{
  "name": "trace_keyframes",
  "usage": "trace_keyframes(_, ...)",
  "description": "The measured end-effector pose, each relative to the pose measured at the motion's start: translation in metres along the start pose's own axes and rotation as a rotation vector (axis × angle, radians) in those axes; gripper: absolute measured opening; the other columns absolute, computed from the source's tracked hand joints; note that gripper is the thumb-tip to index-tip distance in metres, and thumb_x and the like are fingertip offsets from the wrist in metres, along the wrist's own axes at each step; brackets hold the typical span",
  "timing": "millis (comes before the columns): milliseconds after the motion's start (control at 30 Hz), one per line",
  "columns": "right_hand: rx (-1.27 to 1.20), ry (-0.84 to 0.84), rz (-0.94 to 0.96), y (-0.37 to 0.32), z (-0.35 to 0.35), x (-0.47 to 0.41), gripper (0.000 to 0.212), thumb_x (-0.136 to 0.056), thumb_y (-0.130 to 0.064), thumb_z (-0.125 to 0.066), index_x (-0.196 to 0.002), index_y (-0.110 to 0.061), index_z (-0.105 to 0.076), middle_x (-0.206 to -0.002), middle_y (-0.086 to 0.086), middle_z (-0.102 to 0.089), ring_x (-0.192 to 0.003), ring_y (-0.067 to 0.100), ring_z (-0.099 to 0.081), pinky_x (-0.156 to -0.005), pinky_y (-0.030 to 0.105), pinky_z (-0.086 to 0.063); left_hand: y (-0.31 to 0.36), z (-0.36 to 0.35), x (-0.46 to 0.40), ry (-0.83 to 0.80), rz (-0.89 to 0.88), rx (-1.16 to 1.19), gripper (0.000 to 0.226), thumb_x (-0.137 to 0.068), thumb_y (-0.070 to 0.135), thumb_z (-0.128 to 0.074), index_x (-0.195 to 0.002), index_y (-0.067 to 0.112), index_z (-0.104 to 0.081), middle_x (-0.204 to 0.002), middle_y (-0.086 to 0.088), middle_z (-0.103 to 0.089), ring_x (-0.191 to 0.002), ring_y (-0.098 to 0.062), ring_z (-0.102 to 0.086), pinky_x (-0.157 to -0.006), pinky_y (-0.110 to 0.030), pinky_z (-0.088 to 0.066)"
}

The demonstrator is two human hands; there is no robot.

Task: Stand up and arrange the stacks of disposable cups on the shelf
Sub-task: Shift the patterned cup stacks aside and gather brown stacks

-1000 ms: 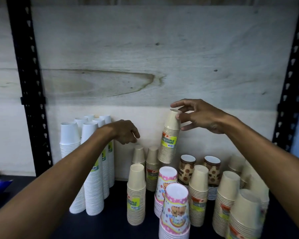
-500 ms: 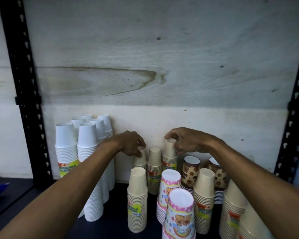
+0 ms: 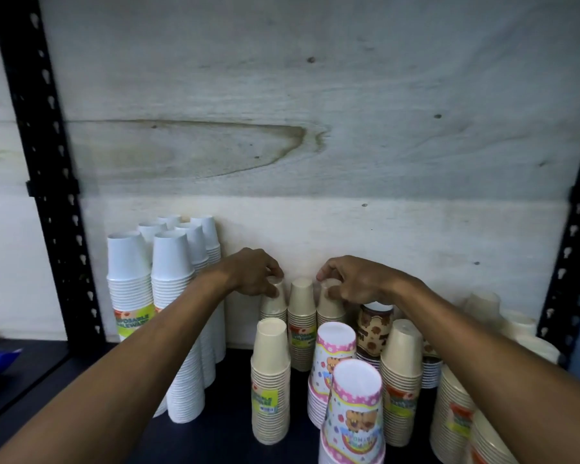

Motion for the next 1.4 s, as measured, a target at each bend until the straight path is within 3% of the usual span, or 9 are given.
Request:
trace_keyframes(200,0.157,0.039,0.02,-0.011,0.016,0.015,0.04,-0.089,-0.028,-0.07,-0.127,-0.02,-0.058,-0.128,0.004,-0.06,-0.113,0.02,-0.058,-0.095,0.032,-0.048,0.006,0.011,0.008,0.015,0.008,0.002,0.052,-0.086,0.041,-0.07,-0.133,0.024,-0.059,-0.132,-0.001,-0.063,-0.121,-0.019,-0.058,-0.098,-0.025,-0.042)
trace_keyframes(400,0.18,0.073,-0.009,-0.022,0.053,0.062,0.017,-0.089,-0.031,-0.068,-0.104,-0.021,-0.069,-0.1,-0.003,-0.069,-0.088,0.015,-0.065,-0.079,0.03,-0.052,0.053,0.033,0.037,0.024,-0.115,0.044,0.043,-0.089,0.045,-0.064,-0.127,0.025,-0.062,-0.122,0.005,-0.067,-0.106,-0.015,-0.061,-0.094,-0.026,-0.045)
trace_keyframes(500,0.081,-0.068,-0.034,-0.026,0.05,0.1,0.012,-0.091,-0.019,-0.065,-0.1,-0.013,-0.07,-0.089,0.005,-0.073,-0.068,0.013,-0.067,-0.069,0.031,-0.056,0.085,0.029,0.049,-0.062,-0.194,0.049,0.039,-0.089,0.042,-0.066,-0.125,0.028,-0.063,-0.118,0.008,-0.069,-0.095,-0.009,-0.058,-0.085,-0.02,-0.043)
trace_keyframes(600,0.005,-0.262,-0.084,-0.029,0.027,0.135,0.027,-0.088,-0.026,-0.073,-0.107,-0.008,-0.068,-0.098,0.015,-0.073,-0.073,0.016,-0.068,-0.07,0.031,-0.057,0.111,0.007,0.055,-0.247,-0.243,0.029,0.05,-0.085,0.038,-0.072,-0.132,0.033,-0.058,-0.125,0.01,-0.064,-0.097,-0.008,-0.057,-0.075,-0.016,-0.041)
trace_keyframes(767,0.13,-0.349,-0.09,-0.031,-0.016,0.15,0.046,-0.079,-0.043,-0.079,-0.115,-0.018,-0.066,-0.106,0.012,-0.074,-0.08,0.017,-0.07,-0.071,0.03,-0.059,0.13,-0.019,0.057,-0.356,-0.262,-0.02,0.07,-0.075,0.034,-0.083,-0.137,0.035,-0.052,-0.131,0.007,-0.061,-0.101,-0.011,-0.057,-0.086,-0.024,-0.043)
trace_keyframes(933,0.34,-0.277,-0.002,-0.042,-0.035,0.149,0.043,-0.077,-0.051,-0.075,-0.109,-0.023,-0.068,-0.103,-0.004,-0.075,-0.096,0.021,-0.07,-0.083,0.037,-0.055,0.134,-0.027,0.056,-0.312,-0.262,-0.075,0.065,-0.076,0.032,-0.083,-0.135,0.028,-0.056,-0.132,0.004,-0.061,-0.113,-0.018,-0.06,-0.084,-0.025,-0.042)
trace_keyframes(1033,0.325,-0.228,0.006,-0.043,-0.032,0.152,0.038,-0.078,-0.05,-0.075,-0.106,-0.024,-0.069,-0.101,-0.005,-0.075,-0.094,0.018,-0.069,-0.084,0.037,-0.055,0.135,-0.026,0.059,-0.272,-0.269,-0.081,0.06,-0.078,0.031,-0.081,-0.132,0.025,-0.059,-0.132,0.002,-0.062,-0.097,-0.012,-0.06,-0.081,-0.023,-0.042)
trace_keyframes(1233,0.105,-0.224,-0.033,-0.041,-0.002,0.163,0.039,-0.079,-0.036,-0.08,-0.108,-0.014,-0.067,-0.102,0.012,-0.076,-0.089,0.031,-0.073,-0.079,0.039,-0.059,0.137,0.01,0.073,-0.233,-0.283,-0.042,0.058,-0.08,0.035,-0.079,-0.134,0.029,-0.058,-0.131,0.004,-0.061,-0.095,-0.01,-0.056,-0.084,-0.021,-0.042)
trace_keyframes(1400,0.0,-0.087,-0.039,-0.05,0.055,0.187,0.04,-0.082,-0.029,-0.079,-0.114,-0.009,-0.064,-0.103,0.017,-0.074,-0.075,0.019,-0.067,-0.073,0.035,-0.058,0.138,0.056,0.09,-0.151,-0.29,0.018,0.057,-0.081,0.035,-0.078,-0.133,0.031,-0.058,-0.132,0.009,-0.062,-0.098,-0.009,-0.059,-0.085,-0.021,-0.042)
Point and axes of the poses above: each hand's wrist, its own x-axis away from the middle knuckle, its own z-axis out of the back of the hand, y = z × x, the point moved 10 cm from there along -x, towards the middle knuckle
